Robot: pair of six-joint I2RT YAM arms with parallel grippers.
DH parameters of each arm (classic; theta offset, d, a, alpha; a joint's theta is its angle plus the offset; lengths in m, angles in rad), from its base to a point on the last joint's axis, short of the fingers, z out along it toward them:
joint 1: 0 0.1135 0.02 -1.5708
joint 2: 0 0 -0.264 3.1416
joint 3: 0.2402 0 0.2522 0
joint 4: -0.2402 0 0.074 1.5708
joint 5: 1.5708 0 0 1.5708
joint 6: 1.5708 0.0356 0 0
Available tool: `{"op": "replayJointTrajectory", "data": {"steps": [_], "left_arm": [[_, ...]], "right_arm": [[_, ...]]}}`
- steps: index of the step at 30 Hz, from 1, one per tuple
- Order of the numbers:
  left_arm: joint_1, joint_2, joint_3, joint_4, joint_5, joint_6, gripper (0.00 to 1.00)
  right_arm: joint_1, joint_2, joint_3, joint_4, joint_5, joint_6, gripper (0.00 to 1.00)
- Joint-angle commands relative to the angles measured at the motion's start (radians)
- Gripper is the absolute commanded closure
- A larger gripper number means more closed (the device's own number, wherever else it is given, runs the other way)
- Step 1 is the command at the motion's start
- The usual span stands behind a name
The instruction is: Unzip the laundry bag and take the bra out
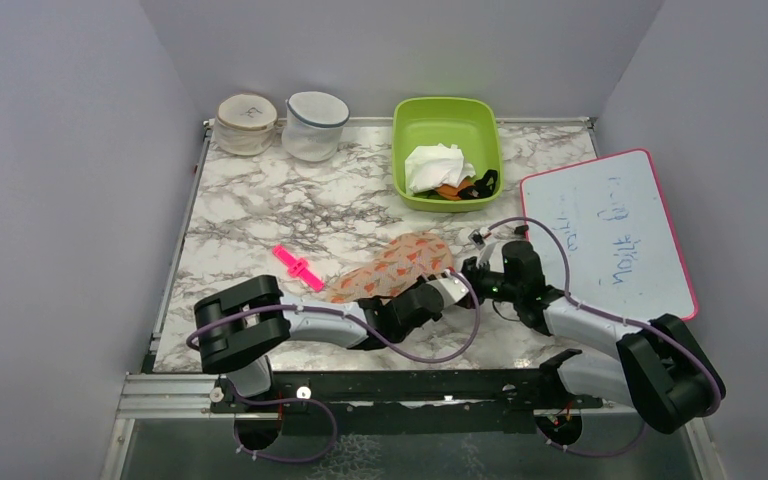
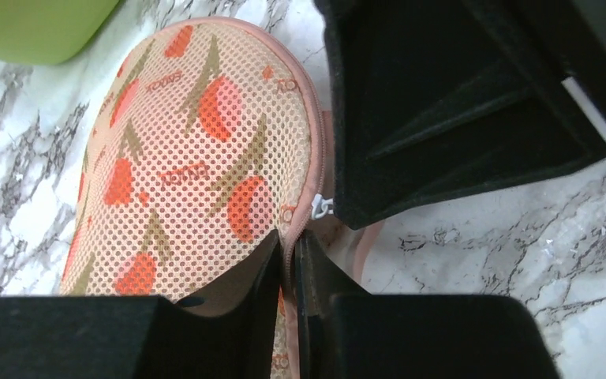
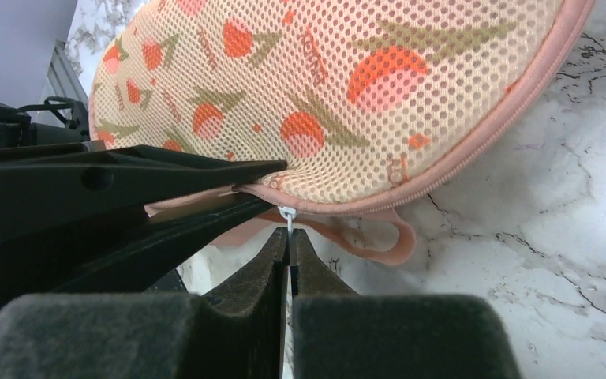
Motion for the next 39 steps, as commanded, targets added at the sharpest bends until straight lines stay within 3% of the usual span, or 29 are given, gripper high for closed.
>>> {"op": "replayJointTrajectory", "data": {"steps": [1,6,14,19,25,29,35,39], "left_arm": [[-0.001,-0.067,-0.028,0.030,0.025,0.042,0.99],[-0.001,-0.168,-0.108,0.029,0.157,0.049,1.00],[-0.001,-0.313,-0.237,0.025,0.220,0.032,1.00],[-0.001,-0.369,-0.282,0.037,0.308,0.024,1.00],[-0.002,-0.362,-0.279,0.037,0.314,-0.008,1.00],[-0.001,-0.314,-0.238,0.028,0.325,-0.026,0.87],[-0.002,-0.263,-0.116,-0.035,0.320,-0.057,0.57],[-0.001,-0.223,-0.063,-0.032,0.281,-0.065,0.51]], "right_arm": [[-0.004,0.024,0.000,0.040,-0.028,0.028,0.99],[-0.005,0.061,0.005,0.067,0.045,0.045,0.99],[-0.058,0.083,0.047,0.061,0.201,0.054,0.99],[-0.142,0.130,0.085,0.098,0.172,0.040,0.99],[-0.144,0.079,0.122,0.031,0.057,-0.095,0.99],[-0.144,0.037,0.098,-0.017,0.004,-0.111,0.99],[-0.144,-0.046,0.062,-0.065,-0.025,-0.112,0.99],[-0.145,-0.060,0.054,-0.070,-0.051,-0.101,0.99]]}}
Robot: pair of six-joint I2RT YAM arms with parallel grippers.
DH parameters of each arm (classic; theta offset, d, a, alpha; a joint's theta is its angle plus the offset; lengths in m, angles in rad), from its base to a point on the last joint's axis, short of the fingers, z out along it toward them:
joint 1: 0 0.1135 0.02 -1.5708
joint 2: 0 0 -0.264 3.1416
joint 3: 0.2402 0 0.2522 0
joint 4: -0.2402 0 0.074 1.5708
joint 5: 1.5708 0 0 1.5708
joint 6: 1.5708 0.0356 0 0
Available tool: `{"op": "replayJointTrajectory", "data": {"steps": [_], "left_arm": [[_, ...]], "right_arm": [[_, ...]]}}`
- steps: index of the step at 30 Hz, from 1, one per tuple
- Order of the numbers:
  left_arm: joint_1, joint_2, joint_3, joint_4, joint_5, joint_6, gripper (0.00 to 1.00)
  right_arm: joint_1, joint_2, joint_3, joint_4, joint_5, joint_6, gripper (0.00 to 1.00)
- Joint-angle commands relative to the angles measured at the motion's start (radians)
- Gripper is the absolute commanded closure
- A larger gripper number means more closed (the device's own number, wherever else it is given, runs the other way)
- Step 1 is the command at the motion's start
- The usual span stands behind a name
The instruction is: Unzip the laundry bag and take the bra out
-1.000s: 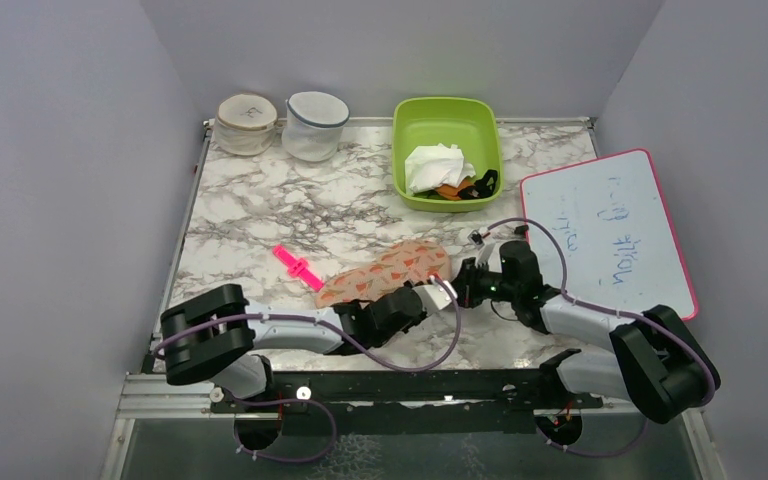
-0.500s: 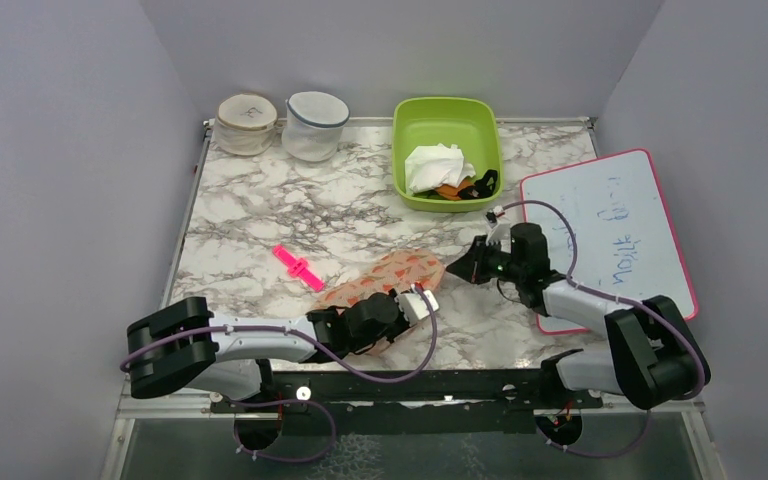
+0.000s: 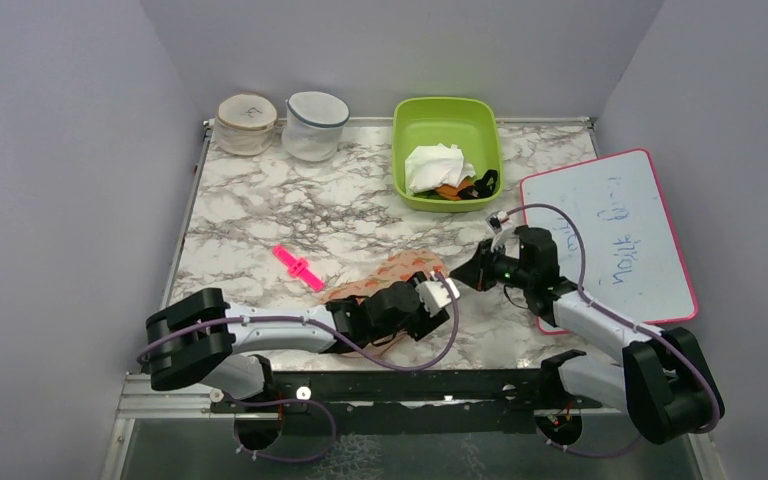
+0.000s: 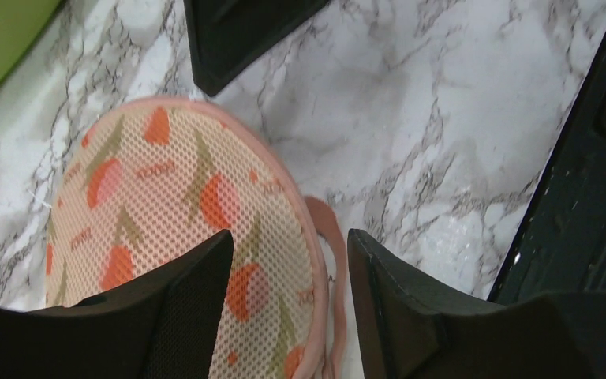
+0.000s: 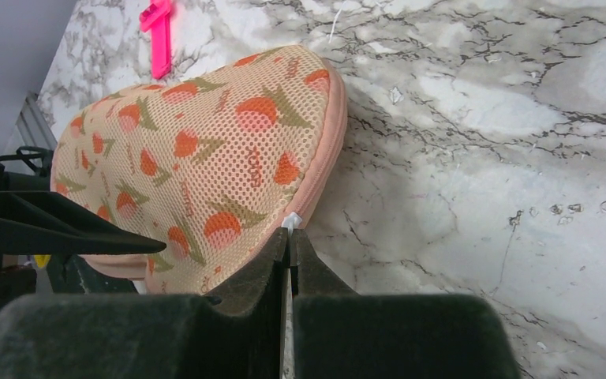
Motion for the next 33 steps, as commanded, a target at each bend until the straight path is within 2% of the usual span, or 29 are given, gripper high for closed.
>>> {"op": "replayJointTrajectory", "data": {"steps": [1,5,9,11,14,18,24,29,33], "left_arm": [[-0.001,0.054,0.077,0.001,-0.035,-0.031,0.50],[-0.001,0.131,0.141,-0.007,-0.091,-0.042,0.50],[-0.002,0.198,0.200,-0.030,-0.152,-0.029,0.58],[-0.001,0.216,0.221,-0.043,-0.175,-0.016,0.67],[-0.001,0.220,0.229,-0.039,-0.187,0.001,0.87],[-0.001,0.195,0.223,-0.037,-0.162,0.032,0.99],[-0.003,0.126,0.202,-0.076,-0.107,0.070,1.00],[-0.008,0.041,0.188,-0.112,-0.015,0.125,1.00],[-0.036,-0.011,0.182,-0.131,0.089,0.240,1.00]], "right_arm": [[-0.007,-0.021,-0.012,-0.017,-0.057,-0.006,0.99],[-0.007,-0.022,-0.020,-0.010,-0.077,0.007,0.99],[-0.007,-0.032,-0.033,0.000,-0.085,0.014,0.99],[-0.007,-0.034,-0.038,0.002,-0.087,0.016,0.99],[-0.007,-0.039,-0.044,0.002,-0.089,0.017,0.99],[-0.007,-0.039,-0.050,0.008,-0.082,0.035,0.99],[-0.007,0.000,-0.051,0.074,-0.053,0.114,0.99],[-0.010,0.056,-0.012,0.083,-0.014,0.092,0.99],[-0.012,0.109,0.026,0.103,-0.029,0.054,0.99]]}}
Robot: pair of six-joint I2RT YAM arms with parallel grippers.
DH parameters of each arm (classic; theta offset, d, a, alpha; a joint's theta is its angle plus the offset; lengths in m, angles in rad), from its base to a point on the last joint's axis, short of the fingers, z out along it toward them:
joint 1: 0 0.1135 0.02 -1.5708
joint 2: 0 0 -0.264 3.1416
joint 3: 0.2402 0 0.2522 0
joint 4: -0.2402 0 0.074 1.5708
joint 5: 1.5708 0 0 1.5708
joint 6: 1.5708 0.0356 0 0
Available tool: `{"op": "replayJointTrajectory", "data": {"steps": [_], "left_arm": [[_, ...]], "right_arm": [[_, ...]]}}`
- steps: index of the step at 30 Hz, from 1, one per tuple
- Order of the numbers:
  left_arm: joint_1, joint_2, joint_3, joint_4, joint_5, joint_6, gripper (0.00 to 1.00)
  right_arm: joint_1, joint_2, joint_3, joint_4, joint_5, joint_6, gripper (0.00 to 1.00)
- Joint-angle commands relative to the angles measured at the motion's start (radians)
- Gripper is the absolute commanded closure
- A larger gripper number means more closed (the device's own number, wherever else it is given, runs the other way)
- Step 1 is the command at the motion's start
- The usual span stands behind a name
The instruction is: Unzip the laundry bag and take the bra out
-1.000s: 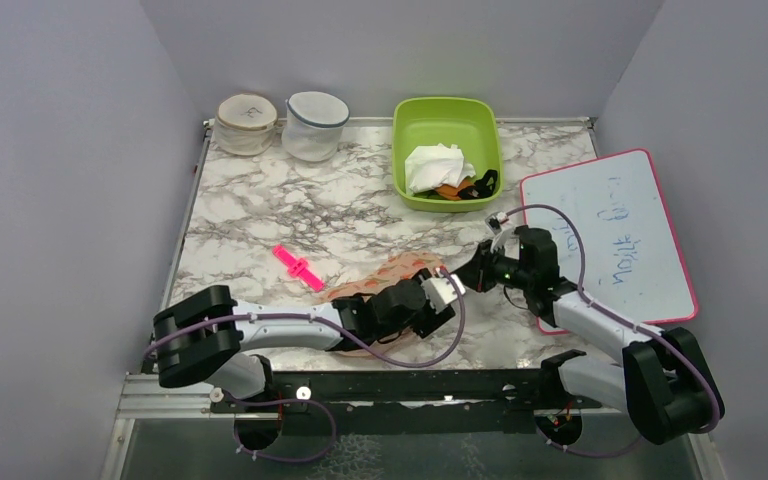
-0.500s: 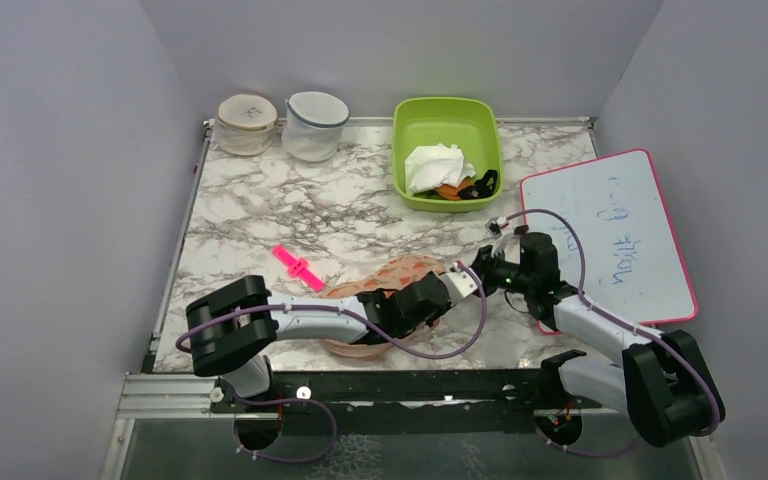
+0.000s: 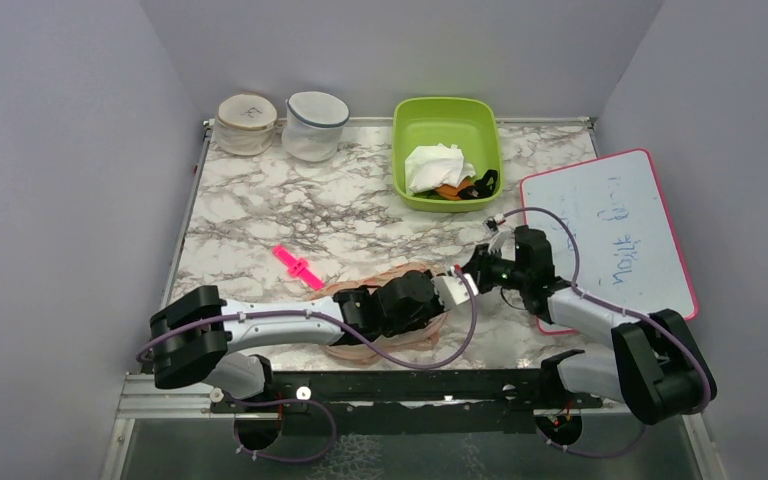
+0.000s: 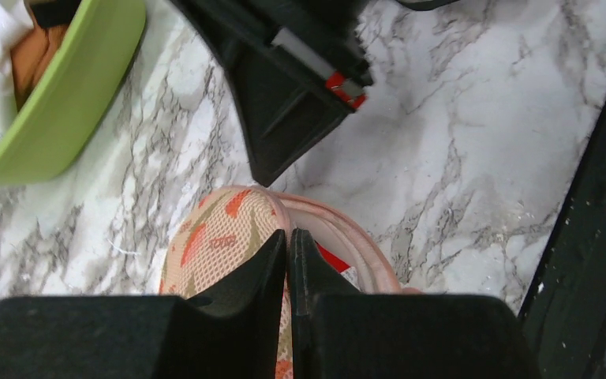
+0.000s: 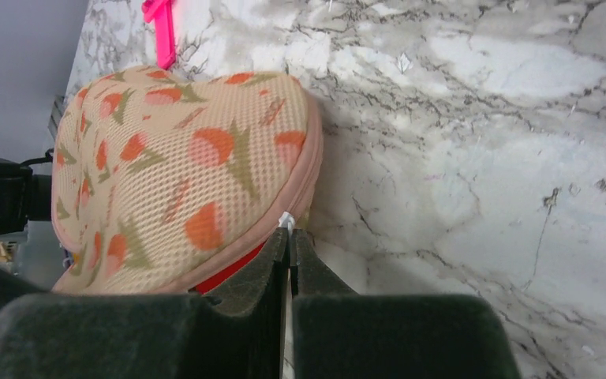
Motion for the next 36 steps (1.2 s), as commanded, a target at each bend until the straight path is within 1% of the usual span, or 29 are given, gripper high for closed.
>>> {"op": "replayJointTrajectory", "data": {"steps": [1,4,7,14,17,20,23,31,34,36], "left_arm": [[-0.038,-0.077,-0.006,-0.017,0.148,0.149,1.00],[-0.046,-0.094,0.003,-0.011,0.168,0.199,1.00],[-0.046,-0.104,0.010,0.013,0.172,0.228,1.00],[-0.046,-0.120,0.010,0.093,0.193,0.256,1.00],[-0.046,-0.138,0.006,0.101,0.181,0.257,1.00],[-0.046,-0.175,-0.027,0.147,0.161,0.257,1.00],[-0.046,-0.209,-0.056,0.186,0.154,0.266,1.00],[-0.045,-0.212,-0.049,0.229,0.131,0.270,1.00],[-0.040,-0.212,-0.047,0.230,0.106,0.243,1.00],[-0.025,-0.214,-0.044,0.227,0.088,0.204,1.00]], "right_arm": [[-0.007,0.053,0.069,0.063,0.003,-0.049,0.99],[-0.007,0.086,0.094,0.093,-0.066,-0.082,0.99],[-0.007,0.121,0.109,0.115,-0.100,-0.086,0.99],[-0.007,0.227,0.122,0.242,-0.162,-0.031,0.99],[-0.005,0.261,0.128,0.285,-0.179,-0.015,0.99],[-0.005,0.290,0.125,0.358,-0.185,0.008,0.99],[0.005,0.357,0.148,0.464,-0.215,0.063,0.99],[0.048,0.506,0.187,0.651,-0.232,0.128,0.99],[0.048,0.514,0.183,0.669,-0.225,0.132,0.99],[0.048,0.487,0.189,0.588,-0.182,0.106,0.98]]}}
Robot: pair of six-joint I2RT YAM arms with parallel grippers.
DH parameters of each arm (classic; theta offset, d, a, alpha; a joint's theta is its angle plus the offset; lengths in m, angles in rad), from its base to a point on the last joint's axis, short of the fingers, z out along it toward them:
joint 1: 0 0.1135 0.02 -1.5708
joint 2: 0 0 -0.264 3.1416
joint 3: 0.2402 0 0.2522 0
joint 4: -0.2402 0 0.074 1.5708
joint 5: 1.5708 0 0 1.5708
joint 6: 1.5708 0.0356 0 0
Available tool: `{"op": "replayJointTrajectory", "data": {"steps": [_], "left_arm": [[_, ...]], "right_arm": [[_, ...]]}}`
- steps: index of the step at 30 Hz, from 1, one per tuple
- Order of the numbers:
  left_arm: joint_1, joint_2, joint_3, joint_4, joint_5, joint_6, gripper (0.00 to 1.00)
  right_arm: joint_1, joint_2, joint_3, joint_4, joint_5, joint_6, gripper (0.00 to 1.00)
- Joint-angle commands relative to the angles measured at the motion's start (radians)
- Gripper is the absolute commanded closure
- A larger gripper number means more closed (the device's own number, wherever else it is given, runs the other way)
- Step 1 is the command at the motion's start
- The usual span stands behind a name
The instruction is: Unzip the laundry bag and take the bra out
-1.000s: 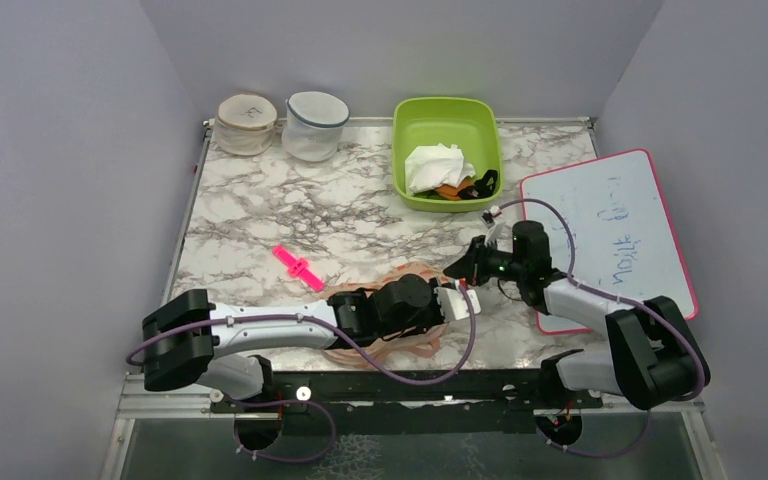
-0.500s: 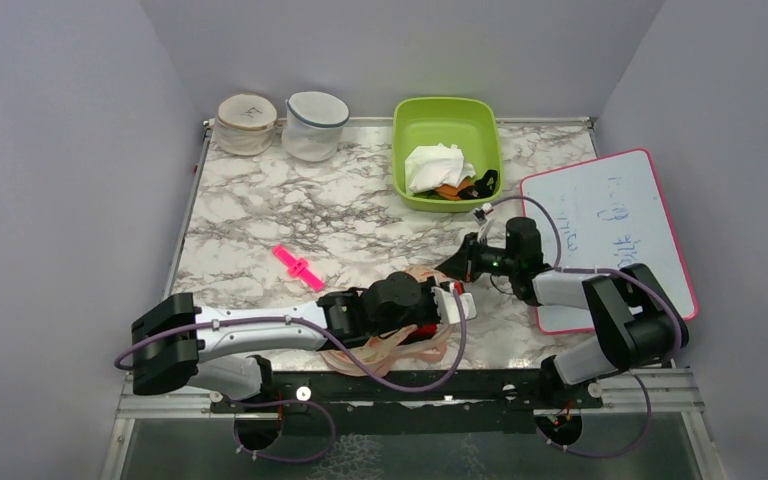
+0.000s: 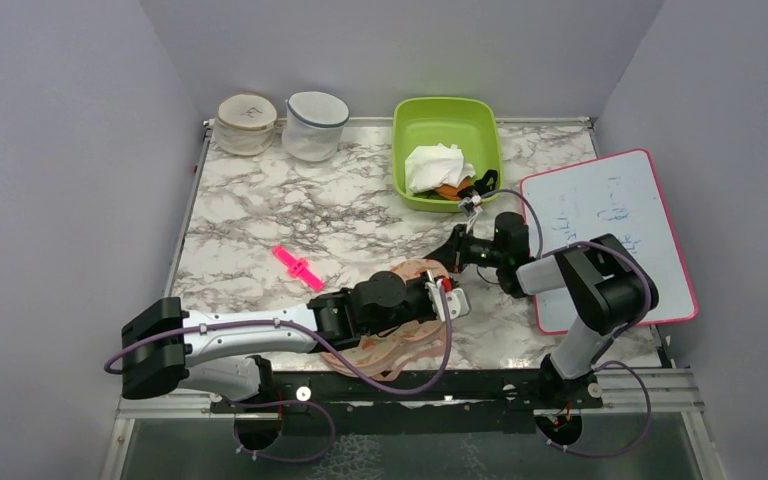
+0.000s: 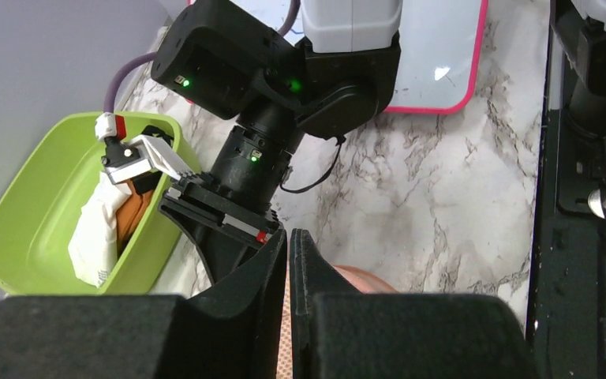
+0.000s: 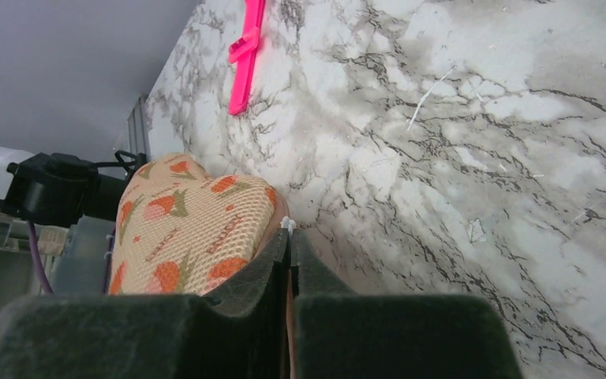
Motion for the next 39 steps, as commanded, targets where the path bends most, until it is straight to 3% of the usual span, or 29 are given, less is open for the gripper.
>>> {"op": "replayJointTrajectory", "data": {"steps": [1,4,7,9,12,15,17,21,22,24,30,33,39], "left_arm": [[0.029,-0.026,0.013,0.048,-0.046,-0.080,1.00],[0.059,-0.029,0.027,0.013,-0.089,-0.137,1.00],[0.075,-0.018,0.038,-0.053,-0.107,-0.171,1.00],[0.076,-0.010,0.031,-0.104,-0.131,-0.208,0.83],[0.076,-0.028,-0.016,-0.162,-0.151,-0.300,0.58],[0.069,-0.083,-0.057,-0.228,-0.114,-0.374,0.52],[0.050,-0.113,-0.077,-0.282,-0.108,-0.405,0.42],[-0.009,-0.130,-0.107,-0.357,-0.133,-0.418,0.41],[-0.020,-0.117,-0.105,-0.381,-0.157,-0.420,0.41],[-0.042,-0.072,-0.089,-0.426,-0.189,-0.400,0.41],[-0.103,0.125,-0.014,-0.549,-0.333,-0.324,0.41],[-0.115,0.199,0.011,-0.572,-0.435,-0.317,0.50],[-0.152,0.271,0.021,-0.572,-0.527,-0.342,0.54]], "right_arm": [[0.005,-0.042,0.027,-0.046,0.068,-0.027,0.95],[0.003,-0.118,0.050,-0.278,0.155,-0.076,0.88],[0.003,-0.150,0.053,-0.325,0.106,-0.098,0.94],[0.003,-0.153,0.055,-0.330,0.105,-0.078,0.89],[0.003,-0.181,0.092,-0.464,0.207,-0.107,0.69],[0.000,-0.223,0.149,-0.660,0.364,-0.180,0.55],[-0.016,-0.254,0.166,-0.734,0.430,-0.209,0.44],[-0.091,-0.331,0.150,-0.797,0.467,-0.202,0.31],[-0.105,-0.355,0.138,-0.798,0.477,-0.195,0.14],[-0.118,-0.402,0.111,-0.793,0.504,-0.197,0.05],[-0.120,-0.510,0.047,-0.768,0.527,-0.242,0.06],[-0.120,-0.521,0.037,-0.753,0.499,-0.245,0.07],[-0.119,-0.524,0.032,-0.727,0.466,-0.239,0.09]]}}
